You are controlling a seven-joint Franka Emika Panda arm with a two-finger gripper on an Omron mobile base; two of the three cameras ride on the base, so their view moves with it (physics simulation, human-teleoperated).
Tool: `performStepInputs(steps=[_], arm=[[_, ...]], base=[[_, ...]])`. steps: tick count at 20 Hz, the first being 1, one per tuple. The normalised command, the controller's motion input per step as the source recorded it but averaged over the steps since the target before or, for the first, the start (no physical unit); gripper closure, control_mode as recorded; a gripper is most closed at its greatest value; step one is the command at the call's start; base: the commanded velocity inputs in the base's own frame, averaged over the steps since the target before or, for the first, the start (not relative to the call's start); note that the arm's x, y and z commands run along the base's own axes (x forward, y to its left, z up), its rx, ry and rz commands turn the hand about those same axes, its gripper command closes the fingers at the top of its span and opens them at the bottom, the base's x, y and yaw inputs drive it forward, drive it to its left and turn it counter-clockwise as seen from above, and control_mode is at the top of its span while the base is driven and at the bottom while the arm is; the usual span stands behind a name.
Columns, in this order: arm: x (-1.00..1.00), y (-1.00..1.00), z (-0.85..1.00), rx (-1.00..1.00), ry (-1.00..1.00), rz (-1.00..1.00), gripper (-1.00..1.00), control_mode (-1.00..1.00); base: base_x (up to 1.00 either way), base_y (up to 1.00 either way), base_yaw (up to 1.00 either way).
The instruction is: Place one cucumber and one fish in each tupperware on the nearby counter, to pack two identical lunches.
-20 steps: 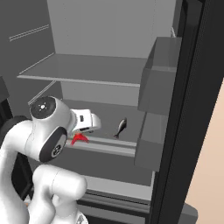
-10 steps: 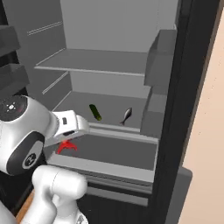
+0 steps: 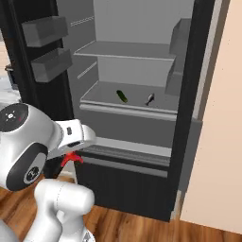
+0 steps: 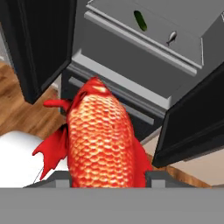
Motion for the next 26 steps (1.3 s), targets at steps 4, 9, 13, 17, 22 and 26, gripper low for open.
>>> performStepInputs(steps=[4, 9, 13, 17, 22, 26], arm=[[0.00, 0.00, 0.00, 0.00, 0.00, 0.00, 1.00, 1.00], [0.00, 0.00, 0.00, 0.00, 0.00, 0.00, 1.00, 1.00], [0.00, 0.00, 0.00, 0.00, 0.00, 0.00, 1.00, 1.00], [0.00, 0.00, 0.00, 0.00, 0.00, 0.00, 1.00, 1.00], [0.00, 0.00, 0.00, 0.00, 0.00, 0.00, 1.00, 1.00], [0.00, 0.00, 0.00, 0.00, 0.00, 0.00, 1.00, 1.00]], base=[[-0.90, 0.31, 0.07], [-0.42, 0.97, 0.01], [-0.33, 1.00, 0.00], [-0.24, 1.00, 0.00], [-0.01, 1.00, 0.00], [0.03, 1.00, -0.02]])
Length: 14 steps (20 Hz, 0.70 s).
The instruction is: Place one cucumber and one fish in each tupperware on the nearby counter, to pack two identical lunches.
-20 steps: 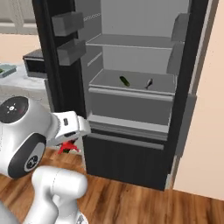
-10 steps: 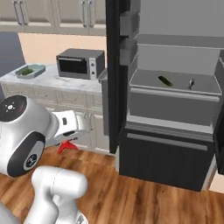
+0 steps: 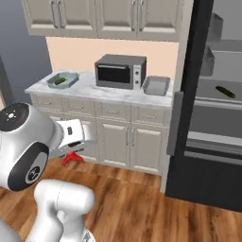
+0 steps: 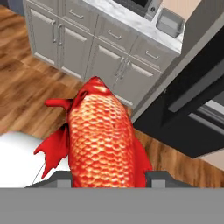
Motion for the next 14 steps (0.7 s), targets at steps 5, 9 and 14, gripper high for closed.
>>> performStepInputs(steps=[5, 9, 14], arm=[[0.00, 0.00, 0.00, 0.00, 0.00, 0.00, 1.00, 1.00], [0.00, 0.00, 0.00, 0.00, 0.00, 0.00, 1.00, 1.00], [0.00, 0.00, 0.00, 0.00, 0.00, 0.00, 1.00, 1.00]], base=[[0.21, 1.00, -0.04], [0.33, 1.00, -0.06], [0.78, 1.00, -0.08]])
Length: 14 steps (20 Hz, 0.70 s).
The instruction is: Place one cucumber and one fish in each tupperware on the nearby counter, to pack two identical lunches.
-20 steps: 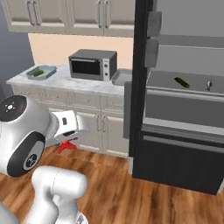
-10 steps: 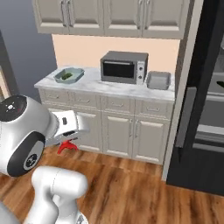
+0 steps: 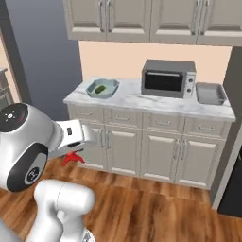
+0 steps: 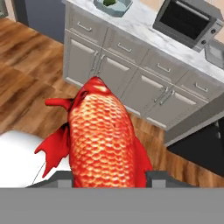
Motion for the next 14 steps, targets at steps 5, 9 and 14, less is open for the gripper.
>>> performStepInputs(steps=[5, 9, 14], arm=[[0.00, 0.00, 0.00, 0.00, 0.00, 0.00, 1.00, 1.00], [0.00, 0.00, 0.00, 0.00, 0.00, 0.00, 1.00, 1.00], [0.00, 0.00, 0.00, 0.00, 0.00, 0.00, 1.00, 1.00]], base=[[1.00, 1.00, -0.10], [1.00, 0.99, -0.09], [1.00, 0.10, -0.02]])
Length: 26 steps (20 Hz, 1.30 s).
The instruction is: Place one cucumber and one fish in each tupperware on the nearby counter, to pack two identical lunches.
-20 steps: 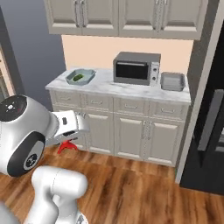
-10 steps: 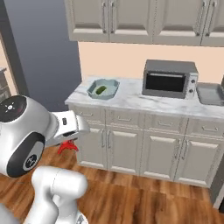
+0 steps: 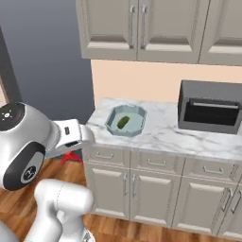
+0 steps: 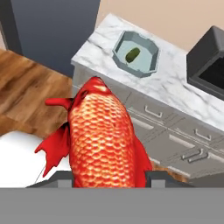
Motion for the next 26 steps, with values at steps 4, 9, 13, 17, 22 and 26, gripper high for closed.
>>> performStepInputs(steps=[4, 9, 13, 17, 22, 26], arm=[[0.00, 0.00, 0.00, 0.00, 0.00, 0.00, 1.00, 1.00], [0.00, 0.00, 0.00, 0.00, 0.00, 0.00, 1.00, 1.00], [0.07, -0.08, 0.00, 0.00, 0.02, 0.00, 1.00, -1.00], [0.40, -0.32, -0.24, 0.00, 0.02, 0.00, 1.00, -1.00], [0.11, 0.00, -0.31, 0.01, -0.02, -0.11, 1.00, -1.00], [0.03, 0.25, -0.21, 0.17, -0.11, -0.34, 1.00, -1.00]], base=[[0.96, -0.26, 0.00], [0.70, -0.24, 0.00], [0.20, -0.22, 0.00], [0.00, 0.00, 0.00], [0.00, 0.00, 0.00], [0.00, 0.00, 0.00]])
